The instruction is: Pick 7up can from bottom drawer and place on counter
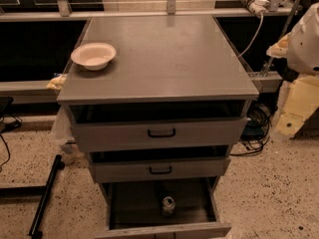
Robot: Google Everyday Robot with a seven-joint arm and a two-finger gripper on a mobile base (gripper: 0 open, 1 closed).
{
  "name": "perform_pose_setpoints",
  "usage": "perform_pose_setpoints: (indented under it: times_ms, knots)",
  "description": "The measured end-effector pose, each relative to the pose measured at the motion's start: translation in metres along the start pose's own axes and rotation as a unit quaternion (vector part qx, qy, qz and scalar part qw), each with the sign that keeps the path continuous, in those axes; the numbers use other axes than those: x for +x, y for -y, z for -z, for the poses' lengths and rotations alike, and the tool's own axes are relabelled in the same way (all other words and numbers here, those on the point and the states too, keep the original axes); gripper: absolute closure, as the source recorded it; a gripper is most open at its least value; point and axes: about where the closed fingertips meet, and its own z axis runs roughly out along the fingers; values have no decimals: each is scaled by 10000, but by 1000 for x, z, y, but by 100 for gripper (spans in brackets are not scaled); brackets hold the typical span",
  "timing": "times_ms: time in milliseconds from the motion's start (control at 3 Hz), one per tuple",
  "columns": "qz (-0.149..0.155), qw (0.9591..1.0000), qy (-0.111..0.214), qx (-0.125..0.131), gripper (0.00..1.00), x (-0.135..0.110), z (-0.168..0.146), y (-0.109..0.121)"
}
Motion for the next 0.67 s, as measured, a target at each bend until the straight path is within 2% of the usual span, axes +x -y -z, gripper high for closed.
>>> perform_pose_setpoints:
  times_ms: [333, 667]
  knots:
    - [0, 10000, 1, 0, 0, 0, 0, 0]
    - [-21, 10000, 86, 9, 19, 1, -10, -3]
